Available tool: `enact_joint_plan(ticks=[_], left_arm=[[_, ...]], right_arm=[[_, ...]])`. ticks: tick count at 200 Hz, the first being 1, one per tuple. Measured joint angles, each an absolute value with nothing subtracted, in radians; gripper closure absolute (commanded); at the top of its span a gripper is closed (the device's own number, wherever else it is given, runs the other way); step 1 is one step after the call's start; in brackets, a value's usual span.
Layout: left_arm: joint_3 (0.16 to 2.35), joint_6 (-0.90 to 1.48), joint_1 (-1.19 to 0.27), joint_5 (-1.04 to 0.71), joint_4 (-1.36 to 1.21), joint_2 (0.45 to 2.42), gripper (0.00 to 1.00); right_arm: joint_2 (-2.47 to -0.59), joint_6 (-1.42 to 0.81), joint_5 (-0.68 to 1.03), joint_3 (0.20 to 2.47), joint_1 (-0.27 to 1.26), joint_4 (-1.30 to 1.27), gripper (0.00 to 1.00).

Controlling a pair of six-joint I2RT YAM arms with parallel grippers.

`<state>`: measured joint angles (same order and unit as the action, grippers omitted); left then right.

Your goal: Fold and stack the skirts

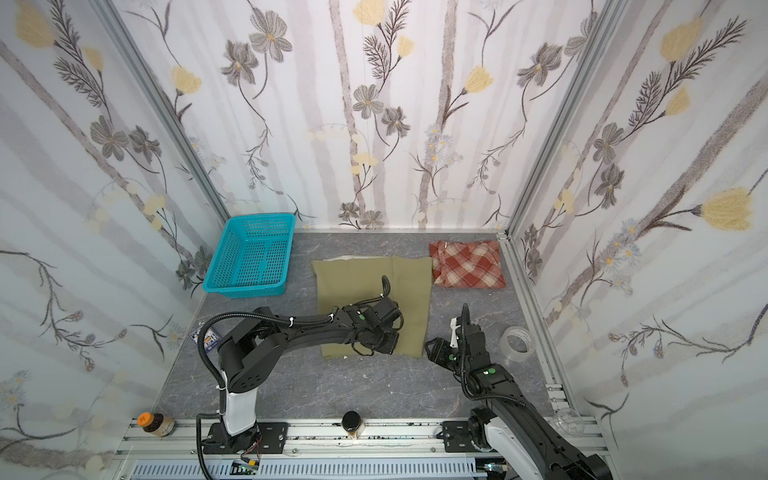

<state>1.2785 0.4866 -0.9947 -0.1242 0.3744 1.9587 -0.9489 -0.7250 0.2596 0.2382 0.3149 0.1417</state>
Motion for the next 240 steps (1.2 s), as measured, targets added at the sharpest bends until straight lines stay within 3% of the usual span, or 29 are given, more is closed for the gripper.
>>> enact_joint_plan(ticks=[30, 39, 47, 52, 146, 172, 209, 240], left_arm=[[1.291, 0.479, -0.995, -0.105, 0.395, 1.956, 1.0], [1.306, 0.478, -0.995, -0.105, 0.398, 1.952, 0.73], [1.32, 0.475, -0.995, -0.105, 0.398, 1.947, 0.55], [1.327, 0.476, -0.995, -0.106, 0.397, 1.943, 0.51], [1.346, 0.467, -1.02, -0.134, 0.43, 1.982, 0.44], [1.354, 0.459, -1.029, -0.11, 0.443, 2.005, 0.58], [1.365, 0.445, -1.033, -0.076, 0.454, 2.02, 1.0], [1.381, 0.437, -1.035, -0.061, 0.479, 2.02, 1.0]], right_arm=[[-0.953, -0.725, 0.264, 0.235, 0.315, 0.139, 0.43], [-0.955, -0.725, 0.265, 0.235, 0.315, 0.139, 0.43], [-0.955, -0.725, 0.266, 0.234, 0.315, 0.139, 0.43], [-0.955, -0.725, 0.266, 0.234, 0.314, 0.139, 0.43], [-0.97, -0.732, 0.281, 0.228, 0.314, 0.131, 0.43], [-0.97, -0.732, 0.282, 0.226, 0.314, 0.131, 0.43], [-0.966, -0.733, 0.286, 0.224, 0.313, 0.13, 0.43], [-0.962, -0.733, 0.289, 0.219, 0.313, 0.129, 0.43]])
